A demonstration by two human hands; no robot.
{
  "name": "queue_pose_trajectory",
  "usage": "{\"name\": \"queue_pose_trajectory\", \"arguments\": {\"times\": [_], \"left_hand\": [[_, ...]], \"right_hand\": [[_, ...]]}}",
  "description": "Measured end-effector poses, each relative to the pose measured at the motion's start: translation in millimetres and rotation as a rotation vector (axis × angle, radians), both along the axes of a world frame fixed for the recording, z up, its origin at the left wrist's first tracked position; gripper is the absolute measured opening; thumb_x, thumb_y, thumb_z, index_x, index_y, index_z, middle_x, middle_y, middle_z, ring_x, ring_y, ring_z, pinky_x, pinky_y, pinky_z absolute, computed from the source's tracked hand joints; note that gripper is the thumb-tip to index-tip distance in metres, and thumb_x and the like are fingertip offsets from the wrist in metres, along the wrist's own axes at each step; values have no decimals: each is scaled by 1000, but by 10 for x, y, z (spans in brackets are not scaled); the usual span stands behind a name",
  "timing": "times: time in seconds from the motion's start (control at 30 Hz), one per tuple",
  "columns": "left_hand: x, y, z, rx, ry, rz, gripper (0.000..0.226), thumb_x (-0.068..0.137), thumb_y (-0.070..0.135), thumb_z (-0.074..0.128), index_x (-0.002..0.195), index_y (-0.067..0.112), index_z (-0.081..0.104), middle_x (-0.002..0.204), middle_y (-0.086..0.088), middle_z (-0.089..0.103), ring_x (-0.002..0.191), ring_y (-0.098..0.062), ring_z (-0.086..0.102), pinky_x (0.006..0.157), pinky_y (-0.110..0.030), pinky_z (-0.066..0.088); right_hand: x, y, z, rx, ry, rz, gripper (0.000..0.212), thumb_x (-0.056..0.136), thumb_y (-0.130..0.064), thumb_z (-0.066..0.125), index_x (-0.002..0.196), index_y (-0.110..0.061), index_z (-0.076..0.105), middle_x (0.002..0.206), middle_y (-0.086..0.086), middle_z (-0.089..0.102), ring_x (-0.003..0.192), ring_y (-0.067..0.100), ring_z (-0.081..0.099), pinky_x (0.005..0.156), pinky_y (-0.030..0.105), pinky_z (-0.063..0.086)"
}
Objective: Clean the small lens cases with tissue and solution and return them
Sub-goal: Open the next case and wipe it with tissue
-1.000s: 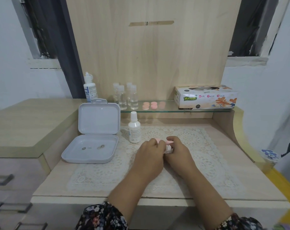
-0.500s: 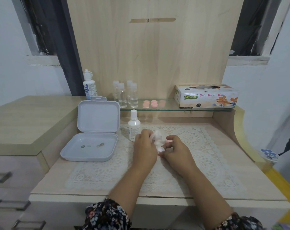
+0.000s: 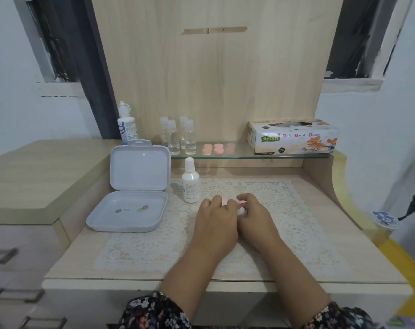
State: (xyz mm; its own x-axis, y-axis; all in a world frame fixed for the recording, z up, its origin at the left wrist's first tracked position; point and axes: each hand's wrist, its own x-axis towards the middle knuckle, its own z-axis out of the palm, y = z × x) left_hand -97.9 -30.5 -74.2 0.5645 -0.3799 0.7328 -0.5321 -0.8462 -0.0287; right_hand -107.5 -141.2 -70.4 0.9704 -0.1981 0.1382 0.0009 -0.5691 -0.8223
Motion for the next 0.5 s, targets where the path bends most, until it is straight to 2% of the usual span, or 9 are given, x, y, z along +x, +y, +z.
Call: {"name": "queue_pose_trajectory", "arguments": {"times": [0.13, 0.2, 0.27, 0.3, 0.33, 0.4, 0.43, 0.5], "left_hand": [[41, -41, 29, 13, 94, 32, 33, 40, 11, 83, 67, 15, 63, 53, 4, 51, 51, -14, 49, 49, -21, 37], [53, 8, 47, -94, 203, 88, 28, 59, 13, 77, 83, 17, 63, 72, 1, 55, 66, -16, 52, 57, -22, 37], [165, 60, 10, -229, 449, 61, 22, 84, 10, 55, 104, 19, 54, 96, -1, 49, 88, -18, 45, 71, -26, 35], [195, 77, 9, -326, 576, 10, 21, 88, 8, 49, 105, 20, 52, 99, 0, 47, 92, -19, 44, 73, -27, 35], [217, 91, -3, -458, 619, -40, 20, 89, 5, 46, 100, 21, 52, 100, 0, 48, 93, -19, 46, 74, -26, 37], [221, 134, 18, -788, 560, -81, 21, 90, 2, 47, 92, 22, 51, 101, -3, 54, 91, -17, 51, 73, -22, 38], [208, 159, 39, -870, 480, -55, 18, 92, 3, 49, 93, 21, 52, 101, -3, 55, 91, -15, 51, 73, -21, 37], [171, 190, 37, -802, 345, -25, 11, 92, 7, 54, 97, 17, 57, 98, -2, 56, 87, -13, 51, 73, -22, 38]], "right_hand": [[-3, 0, -7, 0, -7, -6, 43, 86, -26, 57, 128, -28, 46, 108, -10, 62, 98, 9, 59, 88, 36, 51], [0, -3, -10, -7, -10, -1, 46, 83, -26, 61, 127, -27, 47, 101, -12, 64, 94, 8, 60, 86, 36, 52], [2, -4, -2, -14, -5, 6, 50, 81, -25, 64, 128, -26, 47, 99, -11, 64, 93, 7, 61, 84, 35, 52], [6, -5, 1, -21, -1, 9, 51, 81, -24, 66, 129, -26, 46, 100, -12, 63, 94, 7, 60, 83, 33, 51], [9, -6, 1, -29, 5, 11, 53, 82, -24, 68, 129, -26, 46, 101, -14, 61, 95, 7, 59, 82, 30, 49], [15, -12, 1, -32, 11, 12, 54, 81, -24, 71, 129, -26, 46, 100, -18, 60, 96, 5, 57, 80, 27, 46], [20, -13, -5, -28, 11, 11, 54, 81, -24, 72, 129, -27, 46, 99, -19, 59, 95, 4, 56, 79, 27, 46], [20, -11, -5, -23, 12, 9, 55, 81, -24, 72, 129, -28, 46, 99, -20, 58, 94, 3, 56, 76, 26, 44]]}}
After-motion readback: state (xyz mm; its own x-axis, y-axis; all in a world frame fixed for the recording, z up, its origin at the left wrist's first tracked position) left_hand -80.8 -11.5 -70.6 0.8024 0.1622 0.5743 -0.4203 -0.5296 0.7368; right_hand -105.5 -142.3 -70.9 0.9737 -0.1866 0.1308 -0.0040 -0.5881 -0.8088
